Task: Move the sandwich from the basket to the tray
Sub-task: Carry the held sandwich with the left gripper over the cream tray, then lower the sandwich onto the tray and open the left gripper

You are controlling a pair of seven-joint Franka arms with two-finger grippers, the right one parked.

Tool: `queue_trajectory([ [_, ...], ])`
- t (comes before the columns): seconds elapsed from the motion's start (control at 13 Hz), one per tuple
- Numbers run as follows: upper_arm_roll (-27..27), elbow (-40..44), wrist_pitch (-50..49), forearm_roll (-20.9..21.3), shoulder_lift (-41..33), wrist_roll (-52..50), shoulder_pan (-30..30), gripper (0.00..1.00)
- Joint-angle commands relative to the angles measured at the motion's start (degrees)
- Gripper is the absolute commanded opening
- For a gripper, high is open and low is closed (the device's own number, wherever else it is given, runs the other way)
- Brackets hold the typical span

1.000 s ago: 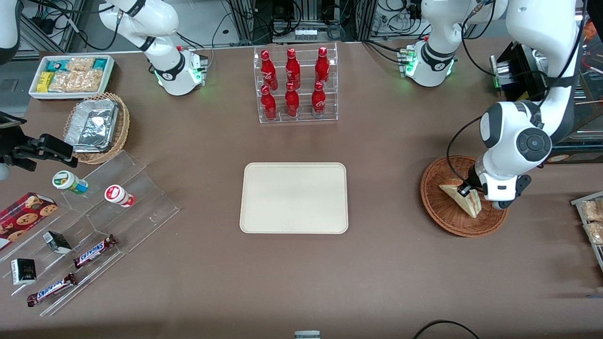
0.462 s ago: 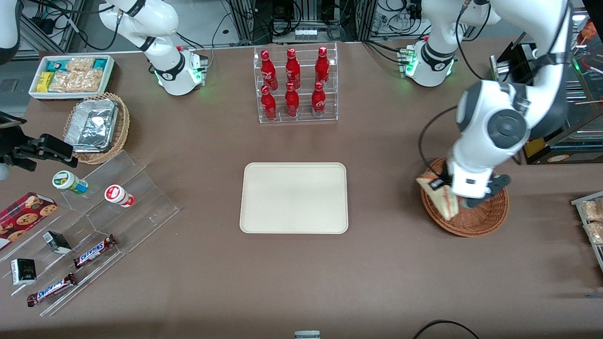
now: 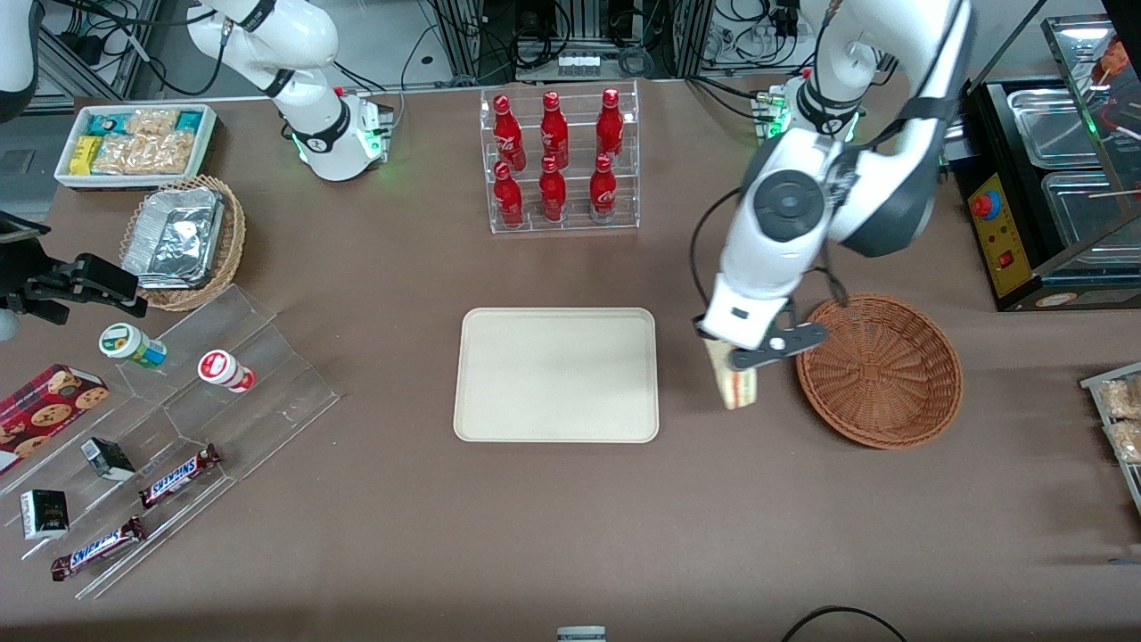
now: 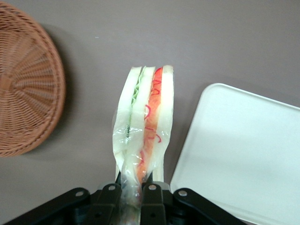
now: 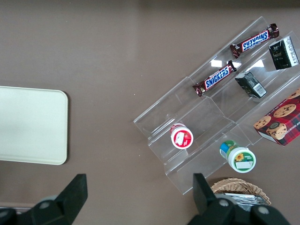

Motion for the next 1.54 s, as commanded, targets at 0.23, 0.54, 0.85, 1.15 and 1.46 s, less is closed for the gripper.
queue_trajectory([
  [0.23, -0.3, 7.2, 3.3, -0.4, 11.2, 1.2, -6.4, 0.04],
  [0.54, -0.5, 7.3, 9.1, -0.5, 15.1, 0.4, -8.6, 0.04],
  [0.85, -0.8, 8.2, 12.7, -0.4, 18.2, 0.3, -9.8, 0.04],
  [1.15, -0.8, 8.2, 15.9, 0.0, 20.0, -0.7, -10.4, 0.04],
  [1.46, -0.8, 8.2, 18.2, 0.5, 21.2, -2.5, -11.0, 0.04],
])
